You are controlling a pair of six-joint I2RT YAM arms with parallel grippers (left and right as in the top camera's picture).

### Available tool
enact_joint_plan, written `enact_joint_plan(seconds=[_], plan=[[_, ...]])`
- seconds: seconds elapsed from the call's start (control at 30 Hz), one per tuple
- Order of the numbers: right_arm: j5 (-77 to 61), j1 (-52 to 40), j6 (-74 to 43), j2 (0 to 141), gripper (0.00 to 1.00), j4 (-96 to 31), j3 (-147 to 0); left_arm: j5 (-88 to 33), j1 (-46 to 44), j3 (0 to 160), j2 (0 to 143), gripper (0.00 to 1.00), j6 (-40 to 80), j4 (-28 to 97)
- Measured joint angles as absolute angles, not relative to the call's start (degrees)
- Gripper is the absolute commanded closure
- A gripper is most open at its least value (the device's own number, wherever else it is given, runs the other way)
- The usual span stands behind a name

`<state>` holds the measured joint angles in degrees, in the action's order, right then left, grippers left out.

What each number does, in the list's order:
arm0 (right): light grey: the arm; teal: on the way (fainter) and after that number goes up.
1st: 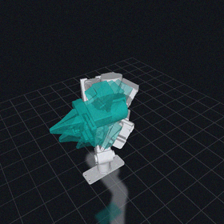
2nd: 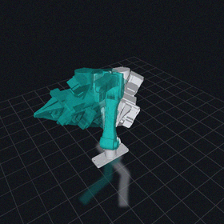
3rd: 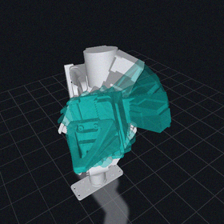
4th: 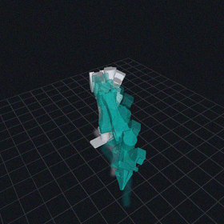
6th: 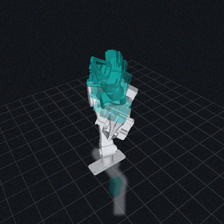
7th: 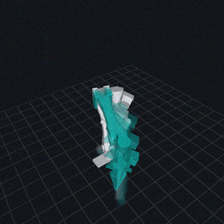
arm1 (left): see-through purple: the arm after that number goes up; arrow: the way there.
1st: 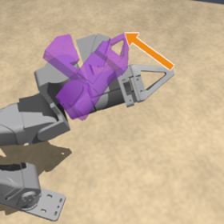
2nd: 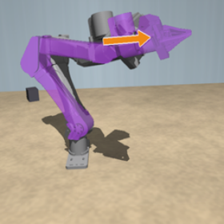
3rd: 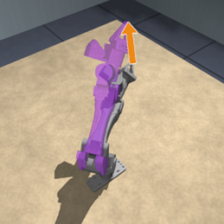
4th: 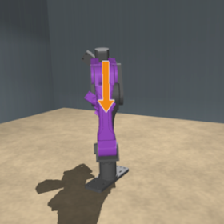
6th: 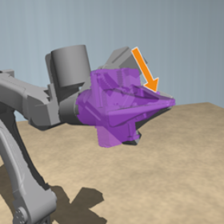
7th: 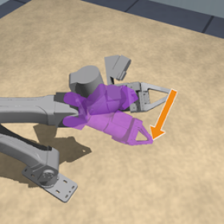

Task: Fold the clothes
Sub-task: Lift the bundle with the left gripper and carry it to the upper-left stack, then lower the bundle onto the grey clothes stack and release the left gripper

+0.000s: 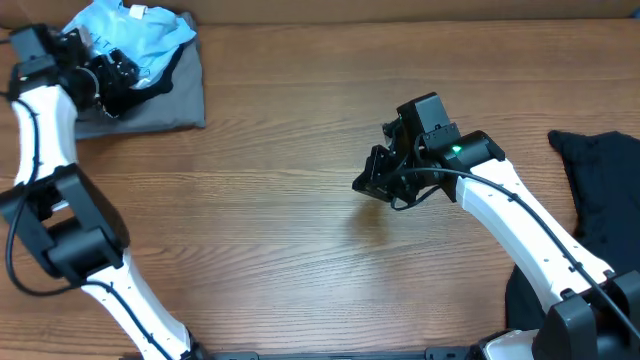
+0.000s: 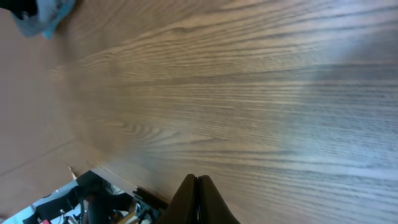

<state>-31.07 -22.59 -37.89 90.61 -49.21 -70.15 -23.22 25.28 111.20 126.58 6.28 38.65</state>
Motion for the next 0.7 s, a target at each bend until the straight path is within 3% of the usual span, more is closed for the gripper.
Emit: enact_joint_plan(seconds=[0.43,0.47,0.5,0.57,0.67,0.7], plan=[[-32.2,-22.6,-35.2,90.6,0.94,-48.4,-70.1,-23.6,28.1,112.4,99.4,0.01,4.3,48.9],[-32.2,-22.6,-34.8,90.6,0.94,-48.4,-70.1,-23.9,27.8,112.5,98.6,0.07,3.2,49.5],[-32.2,-22.6,-34.4,90.6,0.94,-48.4,-70.1,-24.0,27.4,112.5,98.3,0.21,2.3,49.8],[-32.2,-22.6,-33.9,90.6,0.94,-48.5,-70.1,-24.1,26.2,112.5,98.7,0.6,-0.2,48.6],[-32.2,-22.6,-33.5,90.6,0.94,-48.9,-70.1,-24.2,24.3,112.5,101.1,0.9,-3.6,42.5],[-32.1,-22.6,-33.2,90.6,0.94,-49.1,-70.1,-24.3,23.6,112.5,102.4,0.96,-4.7,39.6]])
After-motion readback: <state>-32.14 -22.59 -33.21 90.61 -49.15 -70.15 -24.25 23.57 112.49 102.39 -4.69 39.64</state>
